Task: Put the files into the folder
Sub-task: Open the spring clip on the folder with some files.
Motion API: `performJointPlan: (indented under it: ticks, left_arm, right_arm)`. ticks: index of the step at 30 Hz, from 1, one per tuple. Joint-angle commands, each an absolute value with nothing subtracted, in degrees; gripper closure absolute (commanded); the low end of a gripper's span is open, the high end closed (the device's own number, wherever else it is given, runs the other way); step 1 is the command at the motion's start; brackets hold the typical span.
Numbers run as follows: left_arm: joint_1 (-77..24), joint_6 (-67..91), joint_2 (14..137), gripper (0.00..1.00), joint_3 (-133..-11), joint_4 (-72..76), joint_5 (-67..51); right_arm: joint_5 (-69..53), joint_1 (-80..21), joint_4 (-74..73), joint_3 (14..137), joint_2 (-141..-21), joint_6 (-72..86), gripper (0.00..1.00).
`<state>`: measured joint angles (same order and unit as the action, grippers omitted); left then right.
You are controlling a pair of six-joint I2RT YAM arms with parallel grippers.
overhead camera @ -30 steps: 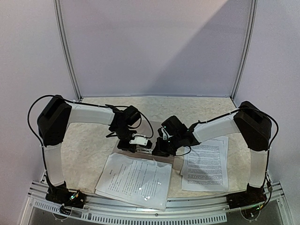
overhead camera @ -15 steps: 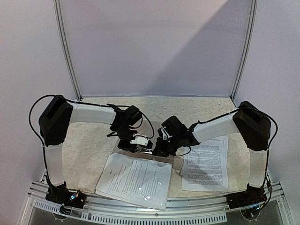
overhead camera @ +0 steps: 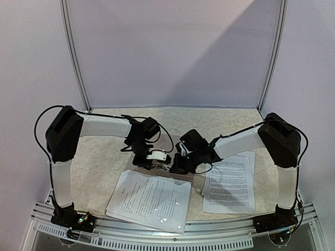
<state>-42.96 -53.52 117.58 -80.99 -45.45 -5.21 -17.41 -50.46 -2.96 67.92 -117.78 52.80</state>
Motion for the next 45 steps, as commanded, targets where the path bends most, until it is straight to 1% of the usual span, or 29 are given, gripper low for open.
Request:
performJointPlan:
  ticks: [1,5,11,14,20,35,40,45]
  left_arm:
    - [-44.1,-52.6,120.7,0.77,-78.0,-45.4,-3.7]
    - [-44.8,-53.7,120.1,0.78,-75.8,-43.6,-2.0]
    - [-45.8,-54.9,119.1,0.77,-72.7,-41.2,-0.2]
    - [-46.0,-55.3,118.9,0.77,-72.1,-40.6,-0.2]
    - [-46.2,-55.9,118.7,0.77,-71.1,-39.9,1.4]
    - [-46.2,-56.4,119.0,0.78,-69.4,-38.9,3.0]
    - [-46.3,-56.4,119.1,0.78,-69.0,-38.4,3.5]
    - [-46.3,-56.1,119.0,0.78,-69.0,-38.3,3.5]
  right_arm:
    - [-11.3,-49.6,-11.7,64.0,-125.3,52.5,0.97]
    - [-10.6,-48.8,-9.9,64.1,-124.5,53.2,0.97]
    - [-14.2,-48.3,-4.6,64.4,-124.4,54.2,0.96]
    - [-14.1,-47.9,-3.5,64.7,-123.2,54.7,0.96]
    - [-13.4,-47.6,-5.5,67.5,-122.3,53.3,0.96]
    - [-15.5,-47.7,-2.7,68.9,-121.6,52.8,0.96]
    - [-14.7,-47.6,-5.5,70.0,-122.5,52.5,0.96]
    - [-11.5,-47.6,-9.4,67.1,-125.6,53.6,0.99]
